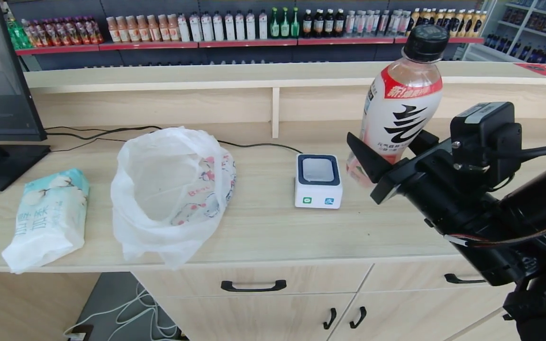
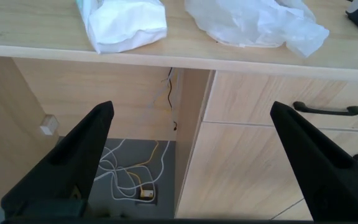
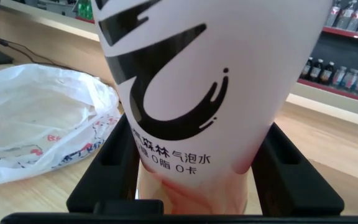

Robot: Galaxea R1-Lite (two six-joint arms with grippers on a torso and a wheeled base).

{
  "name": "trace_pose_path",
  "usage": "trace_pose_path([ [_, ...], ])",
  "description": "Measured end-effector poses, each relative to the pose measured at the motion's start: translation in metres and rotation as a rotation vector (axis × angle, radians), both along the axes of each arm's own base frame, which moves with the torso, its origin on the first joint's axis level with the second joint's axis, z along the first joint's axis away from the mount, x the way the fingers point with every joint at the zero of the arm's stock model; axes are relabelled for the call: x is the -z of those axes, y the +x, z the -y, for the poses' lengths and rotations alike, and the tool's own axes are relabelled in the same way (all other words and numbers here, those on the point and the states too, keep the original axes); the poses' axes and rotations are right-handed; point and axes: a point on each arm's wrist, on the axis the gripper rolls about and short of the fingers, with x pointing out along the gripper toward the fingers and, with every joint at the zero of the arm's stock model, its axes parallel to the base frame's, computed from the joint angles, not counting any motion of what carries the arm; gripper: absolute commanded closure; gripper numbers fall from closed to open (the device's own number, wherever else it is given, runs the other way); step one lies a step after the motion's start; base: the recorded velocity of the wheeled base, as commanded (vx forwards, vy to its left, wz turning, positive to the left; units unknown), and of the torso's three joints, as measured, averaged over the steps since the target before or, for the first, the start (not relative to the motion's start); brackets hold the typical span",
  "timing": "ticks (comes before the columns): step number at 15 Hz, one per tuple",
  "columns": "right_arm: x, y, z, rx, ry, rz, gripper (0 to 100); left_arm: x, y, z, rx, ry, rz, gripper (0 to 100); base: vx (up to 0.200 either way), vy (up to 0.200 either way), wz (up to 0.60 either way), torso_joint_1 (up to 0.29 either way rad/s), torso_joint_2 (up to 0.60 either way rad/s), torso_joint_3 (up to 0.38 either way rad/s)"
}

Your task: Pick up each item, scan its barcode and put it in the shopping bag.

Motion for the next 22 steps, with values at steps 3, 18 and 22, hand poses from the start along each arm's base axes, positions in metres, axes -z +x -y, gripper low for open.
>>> trace_pose_path([
  [3, 0.002, -0.001, 0.003, 0.003, 0.0, -0.011, 100, 0.0, 0.0, 0.0, 0.0, 0.0, 0.0, 0, 0.0, 0.2, 0.0, -0.001, 0.0, 0.004],
  [18, 0.013, 0.065, 0.035, -0.009, -0.178, 0.089, 100, 0.0, 0.0, 0.0, 0.0, 0.001, 0.0, 0, 0.0, 0.027, 0.0, 0.001, 0.0, 0.0],
  [22, 0.018, 0.087, 0.032, -0.031, -0.228, 0.13, 100, 0.0, 0.0, 0.0, 0.0, 0.0, 0.0, 0, 0.0, 0.0, 0.0, 0.0, 0.0, 0.0],
])
